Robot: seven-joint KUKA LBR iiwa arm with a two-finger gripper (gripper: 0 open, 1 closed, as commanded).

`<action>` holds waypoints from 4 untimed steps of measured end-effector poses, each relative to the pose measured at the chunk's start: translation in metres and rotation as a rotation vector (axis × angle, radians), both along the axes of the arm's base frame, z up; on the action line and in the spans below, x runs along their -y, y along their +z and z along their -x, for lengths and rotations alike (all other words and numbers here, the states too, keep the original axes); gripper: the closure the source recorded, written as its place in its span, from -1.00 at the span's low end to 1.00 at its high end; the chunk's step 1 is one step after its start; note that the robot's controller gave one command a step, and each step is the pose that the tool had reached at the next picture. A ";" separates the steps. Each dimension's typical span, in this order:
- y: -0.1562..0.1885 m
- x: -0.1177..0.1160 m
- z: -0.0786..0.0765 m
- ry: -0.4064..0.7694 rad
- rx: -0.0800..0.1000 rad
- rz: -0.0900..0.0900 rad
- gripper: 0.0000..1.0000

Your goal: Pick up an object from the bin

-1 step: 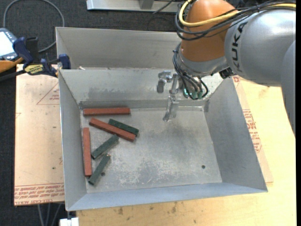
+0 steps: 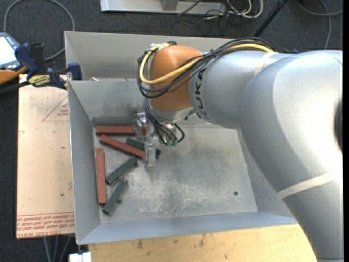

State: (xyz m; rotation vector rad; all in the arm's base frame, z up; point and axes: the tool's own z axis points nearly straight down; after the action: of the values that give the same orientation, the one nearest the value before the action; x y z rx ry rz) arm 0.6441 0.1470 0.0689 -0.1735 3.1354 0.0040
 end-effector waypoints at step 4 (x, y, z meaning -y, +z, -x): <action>0.002 -0.008 0.026 -0.207 0.001 0.000 -1.00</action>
Offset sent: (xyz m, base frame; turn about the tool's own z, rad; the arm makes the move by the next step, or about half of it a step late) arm -0.0182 0.0548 0.0311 -0.0178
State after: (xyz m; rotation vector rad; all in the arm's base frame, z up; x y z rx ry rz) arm 0.6177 0.1551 0.0708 0.1508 3.1351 0.0036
